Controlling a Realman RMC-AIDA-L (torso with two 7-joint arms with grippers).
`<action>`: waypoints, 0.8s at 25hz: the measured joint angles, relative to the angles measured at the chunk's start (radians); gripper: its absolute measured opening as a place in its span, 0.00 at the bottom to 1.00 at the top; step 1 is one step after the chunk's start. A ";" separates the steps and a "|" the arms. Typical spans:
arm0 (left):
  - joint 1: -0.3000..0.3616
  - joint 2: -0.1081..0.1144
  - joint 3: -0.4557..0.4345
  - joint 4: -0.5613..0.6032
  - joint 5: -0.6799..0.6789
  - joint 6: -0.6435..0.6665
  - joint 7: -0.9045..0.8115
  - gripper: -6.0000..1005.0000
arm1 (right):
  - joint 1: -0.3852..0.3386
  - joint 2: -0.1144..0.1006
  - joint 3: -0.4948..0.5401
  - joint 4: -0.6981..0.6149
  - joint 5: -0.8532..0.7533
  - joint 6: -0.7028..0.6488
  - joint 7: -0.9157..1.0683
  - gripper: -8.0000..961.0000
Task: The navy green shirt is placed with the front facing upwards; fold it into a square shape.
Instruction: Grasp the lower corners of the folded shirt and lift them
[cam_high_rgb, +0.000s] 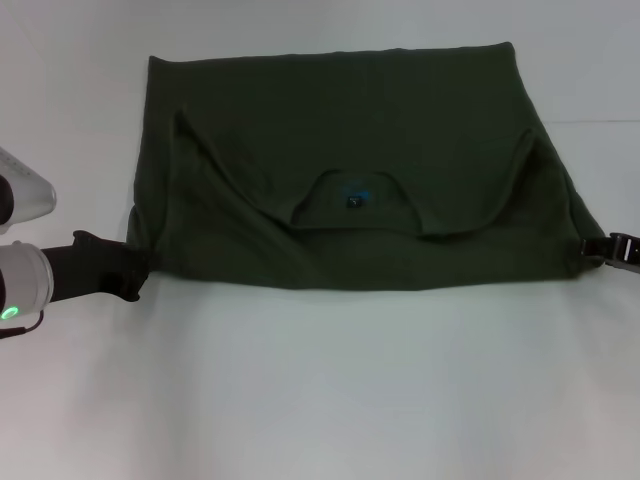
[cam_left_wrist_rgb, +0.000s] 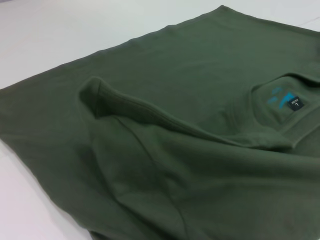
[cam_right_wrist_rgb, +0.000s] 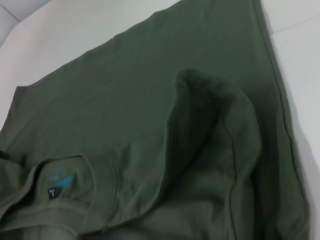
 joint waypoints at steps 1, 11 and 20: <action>0.000 0.000 0.000 -0.001 0.000 0.000 0.000 0.01 | -0.003 0.000 -0.002 -0.002 0.000 0.000 0.000 0.52; 0.018 -0.003 -0.013 0.004 -0.010 0.043 -0.031 0.01 | -0.039 0.001 0.008 -0.008 0.032 -0.025 -0.069 0.15; 0.047 0.002 -0.167 0.011 -0.067 0.236 -0.042 0.01 | -0.148 0.002 0.014 -0.056 0.157 -0.157 -0.160 0.05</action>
